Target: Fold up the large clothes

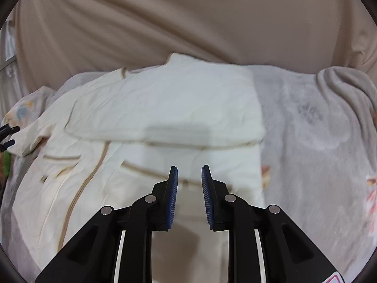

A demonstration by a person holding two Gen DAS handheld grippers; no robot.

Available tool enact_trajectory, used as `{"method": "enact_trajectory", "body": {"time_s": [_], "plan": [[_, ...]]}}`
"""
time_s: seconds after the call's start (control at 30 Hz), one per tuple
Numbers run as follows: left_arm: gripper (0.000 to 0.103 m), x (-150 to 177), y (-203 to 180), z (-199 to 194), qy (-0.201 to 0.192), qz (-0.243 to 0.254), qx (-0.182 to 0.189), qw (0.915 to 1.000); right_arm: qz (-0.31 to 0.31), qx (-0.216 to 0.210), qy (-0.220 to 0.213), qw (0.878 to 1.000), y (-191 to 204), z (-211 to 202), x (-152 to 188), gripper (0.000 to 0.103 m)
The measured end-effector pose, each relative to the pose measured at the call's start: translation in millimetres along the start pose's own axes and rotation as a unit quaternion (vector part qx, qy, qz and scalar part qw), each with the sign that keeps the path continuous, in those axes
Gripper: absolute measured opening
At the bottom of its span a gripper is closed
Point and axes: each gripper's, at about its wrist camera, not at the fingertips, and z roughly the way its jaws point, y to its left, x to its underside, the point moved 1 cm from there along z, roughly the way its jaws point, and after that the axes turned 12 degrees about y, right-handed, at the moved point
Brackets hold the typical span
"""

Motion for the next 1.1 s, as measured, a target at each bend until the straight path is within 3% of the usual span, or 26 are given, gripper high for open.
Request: {"method": "enact_trajectory", "body": {"time_s": [0.1,0.17,0.3,0.33,0.37,0.4,0.5,0.6,0.73,0.83,0.87,0.9,0.97,1.03,1.1], "plan": [[0.076,-13,49,14,0.015,-0.056,-0.049,0.9971,-0.007,-0.014,0.003,1.000,13,-6,23,0.021],[0.073,-16,70,28,0.041,-0.068,-0.052,0.9955,-0.008,-0.017,0.005,1.000,18,-3,32,0.022],[0.065,-23,65,45,0.035,-0.055,-0.078,0.9948,-0.007,-0.022,0.015,1.000,21,5,40,0.025],[0.042,-28,62,50,0.036,-0.050,-0.074,0.9953,-0.008,-0.021,0.017,1.000,20,9,40,0.025],[0.005,-34,60,54,0.041,-0.047,-0.066,0.9959,-0.009,-0.018,0.017,1.000,20,11,41,0.025],[0.000,-40,56,56,0.049,-0.046,-0.058,0.9960,-0.010,-0.017,0.017,1.000,20,12,43,0.026],[0.000,-53,28,39,0.017,-0.018,-0.036,0.9990,-0.013,-0.016,0.015,1.000,20,14,45,0.027],[0.000,-55,-32,-4,-0.040,0.051,-0.007,0.9979,-0.006,-0.021,0.013,1.000,18,16,45,0.029],[0.000,-34,-132,-62,-0.086,0.149,0.067,0.9828,-0.002,-0.023,0.014,1.000,18,22,47,0.031],[0.004,-7,-189,-78,-0.081,0.185,0.111,0.9732,-0.007,-0.020,0.012,1.000,19,22,48,0.033],[0.010,4,-197,-76,-0.073,0.187,0.116,0.9727,-0.008,-0.018,0.011,1.000,20,22,49,0.034],[0.017,14,-199,-70,-0.064,0.184,0.119,0.9736,-0.008,-0.018,0.010,1.000,20,22,49,0.034],[0.058,24,-182,-49,-0.046,0.153,0.109,0.9812,-0.008,-0.018,0.010,1.000,20,23,50,0.035],[0.059,27,-150,-25,-0.036,0.113,0.075,0.9901,-0.009,-0.021,0.009,1.000,19,23,50,0.036],[0.059,22,-104,2,-0.021,0.070,0.011,0.9973,-0.009,-0.024,0.009,1.000,20,24,50,0.039]]}}
